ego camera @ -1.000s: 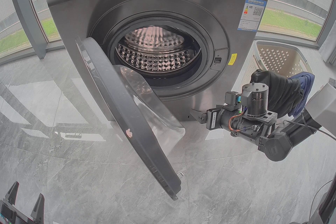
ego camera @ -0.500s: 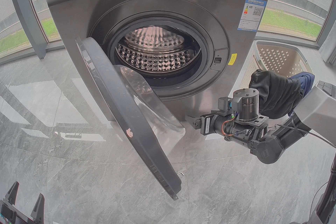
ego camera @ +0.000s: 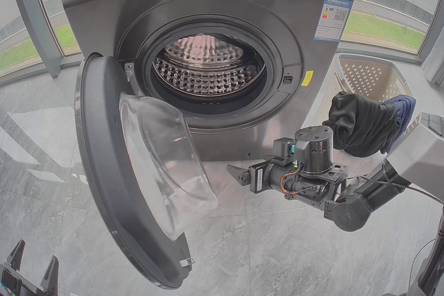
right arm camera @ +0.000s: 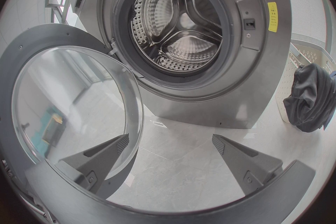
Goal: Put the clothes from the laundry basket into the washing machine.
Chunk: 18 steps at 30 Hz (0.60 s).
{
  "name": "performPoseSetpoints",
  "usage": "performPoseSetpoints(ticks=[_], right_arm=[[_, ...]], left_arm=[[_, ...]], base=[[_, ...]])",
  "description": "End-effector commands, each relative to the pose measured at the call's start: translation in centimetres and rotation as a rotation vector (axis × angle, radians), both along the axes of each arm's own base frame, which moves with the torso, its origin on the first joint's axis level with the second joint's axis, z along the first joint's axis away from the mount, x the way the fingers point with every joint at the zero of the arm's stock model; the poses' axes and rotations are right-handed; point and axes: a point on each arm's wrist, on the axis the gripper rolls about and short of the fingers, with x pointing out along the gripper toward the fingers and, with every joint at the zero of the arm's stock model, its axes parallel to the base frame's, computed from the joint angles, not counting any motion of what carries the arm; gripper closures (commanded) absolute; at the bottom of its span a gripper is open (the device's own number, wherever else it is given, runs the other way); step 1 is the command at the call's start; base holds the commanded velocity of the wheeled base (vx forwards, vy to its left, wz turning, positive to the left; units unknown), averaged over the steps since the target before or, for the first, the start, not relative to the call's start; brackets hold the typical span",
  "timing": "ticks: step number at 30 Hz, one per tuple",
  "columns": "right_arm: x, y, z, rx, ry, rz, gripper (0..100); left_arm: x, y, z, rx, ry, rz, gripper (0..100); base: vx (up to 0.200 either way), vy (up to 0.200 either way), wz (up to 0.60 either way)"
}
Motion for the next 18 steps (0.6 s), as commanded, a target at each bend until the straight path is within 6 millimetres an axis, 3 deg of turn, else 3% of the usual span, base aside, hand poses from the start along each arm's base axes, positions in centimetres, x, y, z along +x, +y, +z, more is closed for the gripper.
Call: performPoseSetpoints(ticks=[1,5,18], right_arm=[[0.2,0.0,0.5,0.012,-0.015,-0.003,0],[0.5,1.0,-0.3,0.006,-0.006,0.013,0],[-1.4,5.1,-1.5,0.001,0.000,0.120,0]], left_arm=[[0.0,0.0,-0.4,0.000,0.001,0.001,0],[0.0,0.0,-0.4,0.000,0.001,0.001,0],[0.0,0.0,-0.4,0.000,0.001,0.001,0]], base=[[-0.200,0.000,0.00],[-0.200,0.000,0.00],[0.000,0.000,0.00]])
